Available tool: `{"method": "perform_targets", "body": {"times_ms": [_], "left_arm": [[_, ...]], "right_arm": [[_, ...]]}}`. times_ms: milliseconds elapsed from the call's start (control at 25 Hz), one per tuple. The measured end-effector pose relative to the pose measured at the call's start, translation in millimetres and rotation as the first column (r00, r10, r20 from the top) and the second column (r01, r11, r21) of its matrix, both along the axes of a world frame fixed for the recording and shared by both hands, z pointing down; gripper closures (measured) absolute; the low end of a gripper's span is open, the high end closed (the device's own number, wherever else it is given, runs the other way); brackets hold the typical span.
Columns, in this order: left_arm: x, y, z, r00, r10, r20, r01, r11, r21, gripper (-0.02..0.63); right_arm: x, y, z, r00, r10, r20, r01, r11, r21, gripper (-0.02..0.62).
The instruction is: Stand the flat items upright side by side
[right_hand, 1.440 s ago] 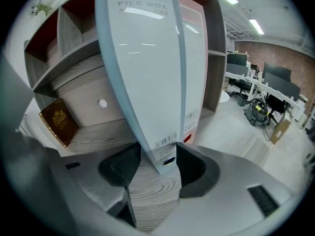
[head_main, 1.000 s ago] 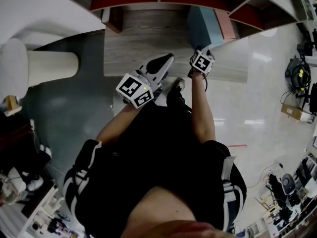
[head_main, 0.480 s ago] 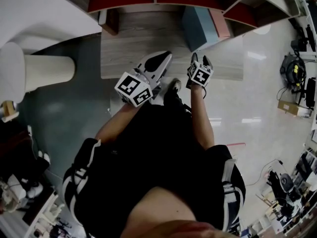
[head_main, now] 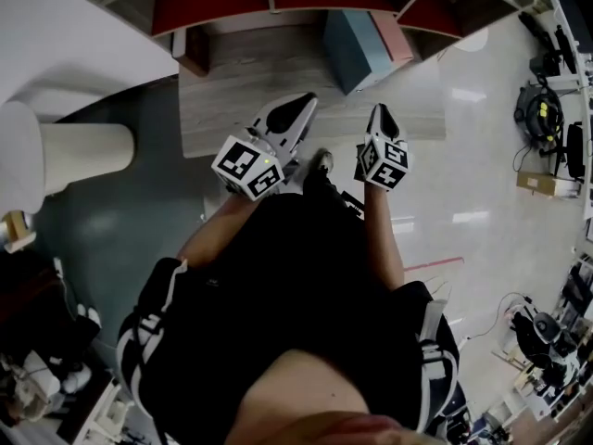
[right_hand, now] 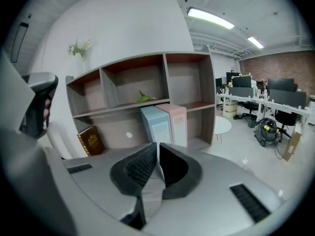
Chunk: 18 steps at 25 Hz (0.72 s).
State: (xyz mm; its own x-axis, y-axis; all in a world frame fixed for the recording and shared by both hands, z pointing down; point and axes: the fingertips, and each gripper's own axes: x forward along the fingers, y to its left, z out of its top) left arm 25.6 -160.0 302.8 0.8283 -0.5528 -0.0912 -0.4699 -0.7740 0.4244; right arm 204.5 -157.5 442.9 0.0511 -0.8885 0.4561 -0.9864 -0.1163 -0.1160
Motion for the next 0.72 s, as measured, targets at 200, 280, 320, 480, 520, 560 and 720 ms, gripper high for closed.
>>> {"method": "perform_targets", "body": {"times_ms": [200, 280, 320, 480, 520, 560, 720], "left_arm": [[2, 5, -6, 1.0, 0.016, -0.009, -0.016, 1.0, 0.006, 0.581], [1, 7, -8, 1.0, 0.013, -0.008, -0.013, 1.0, 0.02, 0.581], [1, 8, -9, 1.0, 0.01, -0.005, -0.01, 1.0, 0.029, 0.581], [0, 13, -5, 1.0, 0.012, 0.004, -0.012, 1.0, 0.029, 0.581], [0, 13, -3, 1.0, 0.015, 0.005, -0.015, 1.0, 0.026, 0.581], [1, 14, -2, 1.0, 0.017, 0.007, -0.017, 1.0, 0.025, 0.581], [2, 15, -2, 1.0, 0.022, 0.01, -0.022, 0.999, 0.027, 0.581]], "right_arm": [[-11, 26, -57, 0.999, -0.026, 0.019, 0.024, 0.993, 0.112, 0.568], [-15, 36, -75, 0.999, -0.037, 0.028, 0.032, 0.985, 0.169, 0.569], [-17, 40, -82, 0.999, -0.039, 0.026, 0.033, 0.981, 0.192, 0.569], [-20, 57, -94, 0.999, -0.035, 0.014, 0.031, 0.974, 0.225, 0.571], [-21, 60, -93, 0.999, -0.037, 0.014, 0.033, 0.974, 0.224, 0.571], [-23, 61, -92, 0.999, -0.039, 0.014, 0.035, 0.974, 0.222, 0.571], [-26, 62, -90, 0.999, -0.042, 0.018, 0.037, 0.975, 0.219, 0.571]]}}
